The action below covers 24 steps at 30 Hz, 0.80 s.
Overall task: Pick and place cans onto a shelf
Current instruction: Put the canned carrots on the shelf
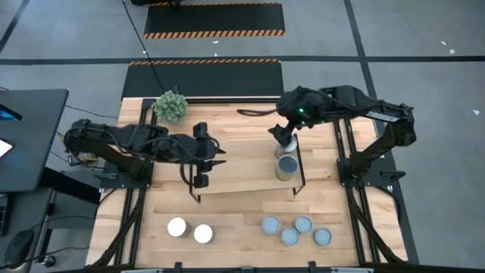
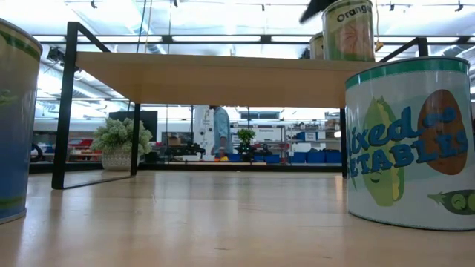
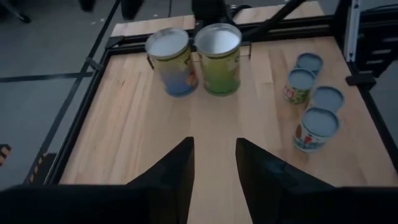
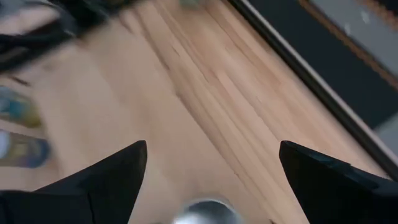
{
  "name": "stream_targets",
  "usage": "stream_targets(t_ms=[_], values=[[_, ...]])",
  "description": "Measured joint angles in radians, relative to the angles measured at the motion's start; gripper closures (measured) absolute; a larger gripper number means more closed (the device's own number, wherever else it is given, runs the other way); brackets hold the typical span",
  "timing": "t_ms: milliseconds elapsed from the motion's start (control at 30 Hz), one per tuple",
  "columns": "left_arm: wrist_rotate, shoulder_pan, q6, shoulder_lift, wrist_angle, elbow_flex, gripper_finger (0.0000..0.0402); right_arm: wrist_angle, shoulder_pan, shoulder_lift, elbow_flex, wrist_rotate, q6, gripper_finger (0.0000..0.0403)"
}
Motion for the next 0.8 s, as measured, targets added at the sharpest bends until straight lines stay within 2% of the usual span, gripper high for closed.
stream_targets(t_ms=[267, 367, 533, 800], values=[[-0.003, -0.040, -0.081, 0.000, -0.042, 0.000, 0.0294, 0.128, 0.227, 0.003, 0.020, 0.055, -0.027, 0.0029], [-0.024, -0.076, -0.128, 0.000, -0.040, 0.000, 0.0299, 0.134, 0.318, 0.005, 0.019, 0.103, -0.027, 0.0029], [-0.064, -0.145, -0.184, 0.039, -0.030, -0.001, 0.0308, 0.168, 0.440, 0.009, 0.019, 0.120, -0.017, 0.0029], [-0.068, -0.178, -0.154, 0.054, -0.018, 0.000, 0.0325, 0.191, 0.580, 0.102, 0.019, 0.163, 0.082, 0.0029]])
